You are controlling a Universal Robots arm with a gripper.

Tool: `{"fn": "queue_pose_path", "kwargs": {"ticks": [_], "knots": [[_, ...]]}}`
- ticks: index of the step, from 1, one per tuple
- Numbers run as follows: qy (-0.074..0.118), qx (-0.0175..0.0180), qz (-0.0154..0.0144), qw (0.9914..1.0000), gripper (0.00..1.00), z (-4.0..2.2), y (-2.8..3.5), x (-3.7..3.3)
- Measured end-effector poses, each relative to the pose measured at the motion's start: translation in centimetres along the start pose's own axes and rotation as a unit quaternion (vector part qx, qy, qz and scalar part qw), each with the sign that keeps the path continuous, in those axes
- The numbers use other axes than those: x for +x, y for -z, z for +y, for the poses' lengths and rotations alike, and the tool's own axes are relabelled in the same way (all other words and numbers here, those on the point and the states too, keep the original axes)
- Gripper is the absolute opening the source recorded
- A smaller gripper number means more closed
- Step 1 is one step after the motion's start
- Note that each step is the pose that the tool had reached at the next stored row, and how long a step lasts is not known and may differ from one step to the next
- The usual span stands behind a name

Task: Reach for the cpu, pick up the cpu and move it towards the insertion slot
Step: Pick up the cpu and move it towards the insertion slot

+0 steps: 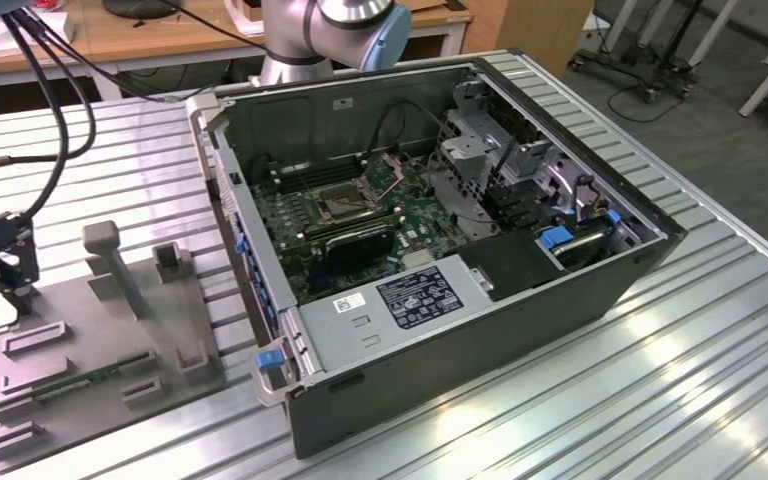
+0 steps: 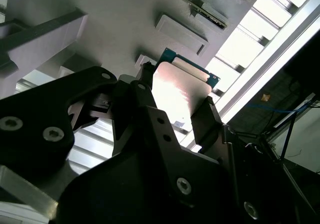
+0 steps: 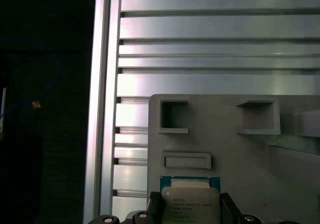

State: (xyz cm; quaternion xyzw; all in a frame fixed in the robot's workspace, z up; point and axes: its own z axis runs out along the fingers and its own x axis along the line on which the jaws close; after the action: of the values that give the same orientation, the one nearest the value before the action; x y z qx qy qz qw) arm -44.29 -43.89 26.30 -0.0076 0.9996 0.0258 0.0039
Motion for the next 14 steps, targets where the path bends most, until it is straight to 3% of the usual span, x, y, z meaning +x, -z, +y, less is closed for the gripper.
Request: {"fn": "queue_pose_path", "kwargs": {"ticks": [14], "knots": [[0.000, 0.0001, 0.0001, 1.00000, 0.54, 0.02, 0.46, 0.00]]}}
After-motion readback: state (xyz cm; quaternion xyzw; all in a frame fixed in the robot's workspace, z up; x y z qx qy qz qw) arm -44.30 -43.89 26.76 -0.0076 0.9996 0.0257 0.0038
